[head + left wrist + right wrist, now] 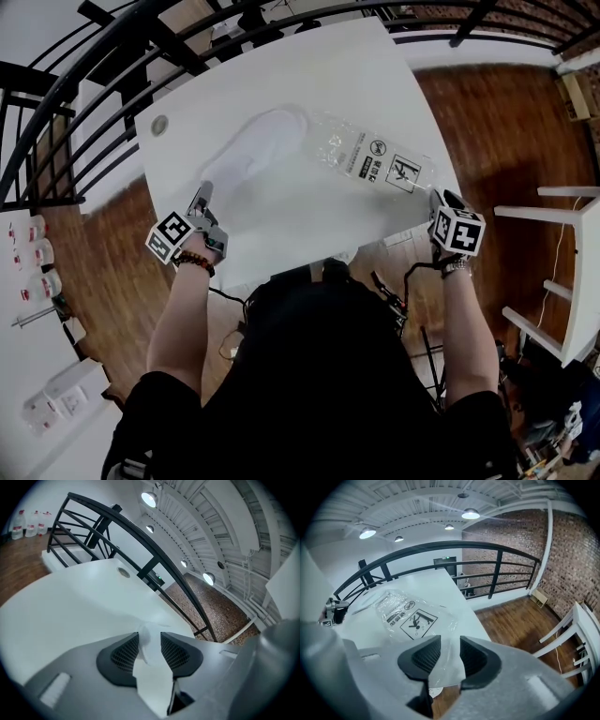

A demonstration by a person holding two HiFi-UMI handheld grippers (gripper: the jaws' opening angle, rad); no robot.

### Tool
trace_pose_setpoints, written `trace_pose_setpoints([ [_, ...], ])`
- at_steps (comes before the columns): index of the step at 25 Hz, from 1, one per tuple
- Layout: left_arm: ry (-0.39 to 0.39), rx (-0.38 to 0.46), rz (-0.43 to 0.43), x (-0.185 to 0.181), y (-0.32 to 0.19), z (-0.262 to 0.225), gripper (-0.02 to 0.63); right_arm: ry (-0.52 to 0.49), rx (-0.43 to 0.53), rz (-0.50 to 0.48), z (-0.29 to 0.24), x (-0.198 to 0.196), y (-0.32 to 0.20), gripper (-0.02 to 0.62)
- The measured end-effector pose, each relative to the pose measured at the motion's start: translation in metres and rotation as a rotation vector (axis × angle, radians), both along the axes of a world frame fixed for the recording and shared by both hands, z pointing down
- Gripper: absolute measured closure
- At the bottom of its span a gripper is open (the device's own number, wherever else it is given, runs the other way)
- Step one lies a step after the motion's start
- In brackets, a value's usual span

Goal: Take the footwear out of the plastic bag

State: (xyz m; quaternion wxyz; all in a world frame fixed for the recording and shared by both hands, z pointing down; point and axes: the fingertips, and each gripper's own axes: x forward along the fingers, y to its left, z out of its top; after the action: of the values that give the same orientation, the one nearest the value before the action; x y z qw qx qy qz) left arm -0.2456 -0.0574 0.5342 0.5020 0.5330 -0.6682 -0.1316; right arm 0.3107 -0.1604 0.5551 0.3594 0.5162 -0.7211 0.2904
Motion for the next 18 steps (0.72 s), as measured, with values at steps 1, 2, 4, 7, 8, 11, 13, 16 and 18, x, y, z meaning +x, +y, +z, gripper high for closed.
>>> trace_pose_setpoints([
  [1, -0.002, -0.004, -0.002, 0.0, 0.0, 0.0, 0.439, -0.001, 0.001, -0.001, 0.0, 0.0, -0.001, 0.477],
  [2, -0.007, -0.008, -0.002, 0.0, 0.001, 0.0, 0.433, -0.002, 0.002, -0.002, 0.0, 0.0, -0.001, 0.474],
  [4, -0.02, -0.017, -0.001, 0.0, 0.002, -0.001, 0.43, -0.004, 0.007, -0.006, -0.001, 0.0, -0.002, 0.472],
  [7, -0.045, -0.028, -0.015, -0.003, 0.004, -0.003, 0.423, -0.007, 0.019, -0.011, -0.003, 0.0, -0.004, 0.471],
  [8, -0.054, -0.031, -0.024, -0.005, 0.006, -0.004, 0.423, -0.008, 0.023, -0.013, -0.004, 0.001, -0.005, 0.471],
  [11, -0.079, -0.037, -0.05, -0.009, 0.011, -0.007, 0.423, -0.004, 0.038, -0.028, -0.008, 0.002, -0.006, 0.471],
  [13, -0.094, -0.039, -0.064, -0.01, 0.015, -0.011, 0.423, -0.002, 0.051, -0.041, -0.012, 0.002, -0.006, 0.471],
  [16, -0.124, -0.038, -0.064, -0.006, 0.019, -0.018, 0.426, -0.006, 0.075, -0.062, -0.018, 0.003, -0.009, 0.471],
  [18, -0.157, -0.033, -0.044, 0.0, 0.021, -0.024, 0.43, -0.002, 0.098, -0.084, -0.025, 0.001, -0.01, 0.471],
])
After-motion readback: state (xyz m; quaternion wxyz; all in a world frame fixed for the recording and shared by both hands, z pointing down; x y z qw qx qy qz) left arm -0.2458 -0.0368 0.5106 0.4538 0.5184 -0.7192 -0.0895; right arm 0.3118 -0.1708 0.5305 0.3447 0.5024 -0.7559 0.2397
